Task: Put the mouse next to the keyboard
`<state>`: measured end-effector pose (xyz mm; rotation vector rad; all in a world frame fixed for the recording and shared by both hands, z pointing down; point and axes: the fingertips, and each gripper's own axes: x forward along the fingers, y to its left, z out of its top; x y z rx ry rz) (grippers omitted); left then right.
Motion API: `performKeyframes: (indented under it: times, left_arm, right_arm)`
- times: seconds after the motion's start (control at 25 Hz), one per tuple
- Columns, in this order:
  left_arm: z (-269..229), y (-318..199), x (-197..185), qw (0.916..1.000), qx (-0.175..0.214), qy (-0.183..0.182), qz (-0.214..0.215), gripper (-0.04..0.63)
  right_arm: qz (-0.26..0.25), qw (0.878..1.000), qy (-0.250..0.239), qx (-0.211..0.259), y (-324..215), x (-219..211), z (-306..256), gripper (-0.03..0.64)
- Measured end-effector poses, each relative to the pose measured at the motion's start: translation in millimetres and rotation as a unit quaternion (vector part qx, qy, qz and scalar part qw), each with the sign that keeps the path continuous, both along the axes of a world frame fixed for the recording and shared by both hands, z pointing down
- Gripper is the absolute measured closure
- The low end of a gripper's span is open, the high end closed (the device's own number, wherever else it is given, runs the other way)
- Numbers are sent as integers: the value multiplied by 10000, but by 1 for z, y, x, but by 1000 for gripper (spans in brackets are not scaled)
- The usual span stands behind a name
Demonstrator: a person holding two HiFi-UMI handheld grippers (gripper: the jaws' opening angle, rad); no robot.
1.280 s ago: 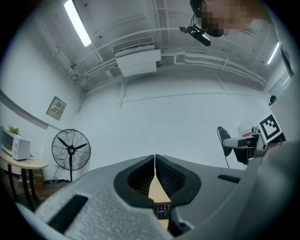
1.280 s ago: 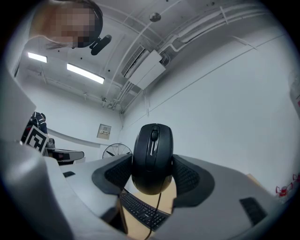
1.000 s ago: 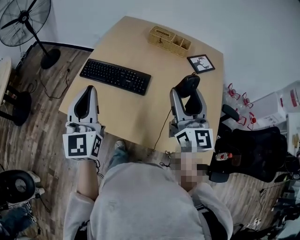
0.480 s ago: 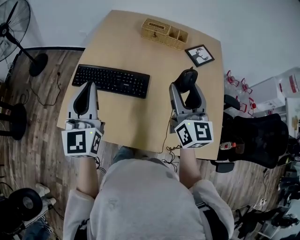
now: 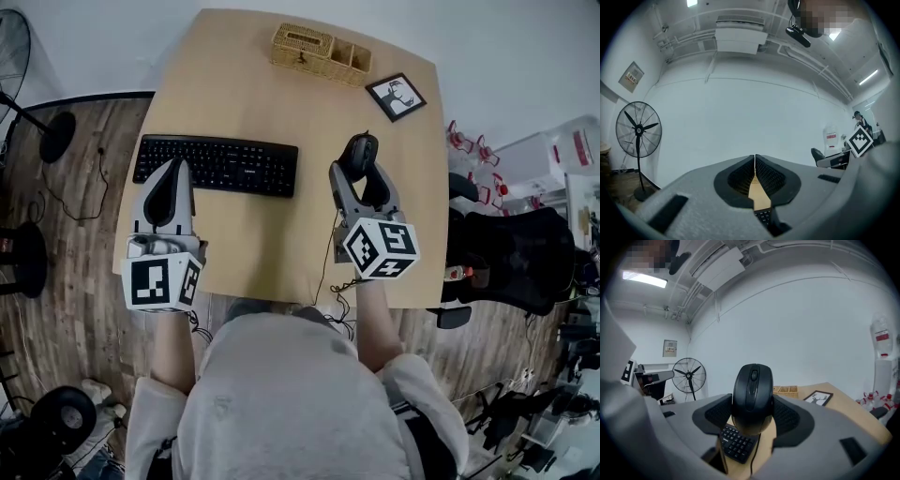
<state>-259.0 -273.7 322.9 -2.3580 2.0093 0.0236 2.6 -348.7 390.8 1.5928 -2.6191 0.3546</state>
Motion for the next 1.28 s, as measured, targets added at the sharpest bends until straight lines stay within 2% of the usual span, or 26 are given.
performKeyframes:
  times: [0.32, 0.6, 1.28]
  left_arm:
    - [20, -29, -20, 9996, -209, 102, 163, 581]
    - [35, -51, -27, 9986, -353, 187, 351, 581]
    - [67, -86, -42, 9957, -674, 286, 568, 581]
  right_arm:
    - [253, 9956, 150, -890, -26, -10, 61, 367]
    - [450, 9855, 324, -1604, -42, -12, 110, 367]
    - [810, 9431, 523, -3182, -48, -9, 212, 367]
